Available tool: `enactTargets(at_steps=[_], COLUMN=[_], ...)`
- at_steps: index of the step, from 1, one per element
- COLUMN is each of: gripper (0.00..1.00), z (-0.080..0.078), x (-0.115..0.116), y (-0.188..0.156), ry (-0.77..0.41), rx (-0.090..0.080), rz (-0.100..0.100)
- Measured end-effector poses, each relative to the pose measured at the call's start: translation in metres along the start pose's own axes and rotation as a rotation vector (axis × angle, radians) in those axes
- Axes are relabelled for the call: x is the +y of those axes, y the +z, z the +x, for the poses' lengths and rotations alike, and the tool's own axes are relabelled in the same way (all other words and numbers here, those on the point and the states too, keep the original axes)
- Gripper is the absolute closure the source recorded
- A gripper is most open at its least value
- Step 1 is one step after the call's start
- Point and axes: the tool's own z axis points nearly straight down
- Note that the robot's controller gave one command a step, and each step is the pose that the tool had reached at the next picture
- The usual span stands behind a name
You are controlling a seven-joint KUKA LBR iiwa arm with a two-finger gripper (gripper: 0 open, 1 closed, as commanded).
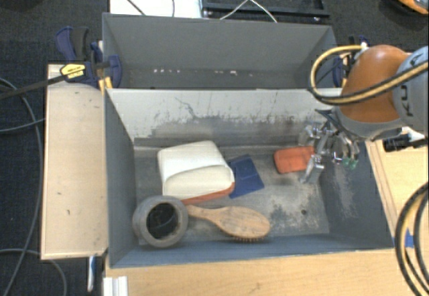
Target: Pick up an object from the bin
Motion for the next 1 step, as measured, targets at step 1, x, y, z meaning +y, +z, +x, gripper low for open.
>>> enactTargets(at_steps=[1], gripper=[0.0], z=[-0.0109], x=[-0.0079], y=[-0.0516], ry=[-0.169], rx=[-0.011], rz=[0.002])
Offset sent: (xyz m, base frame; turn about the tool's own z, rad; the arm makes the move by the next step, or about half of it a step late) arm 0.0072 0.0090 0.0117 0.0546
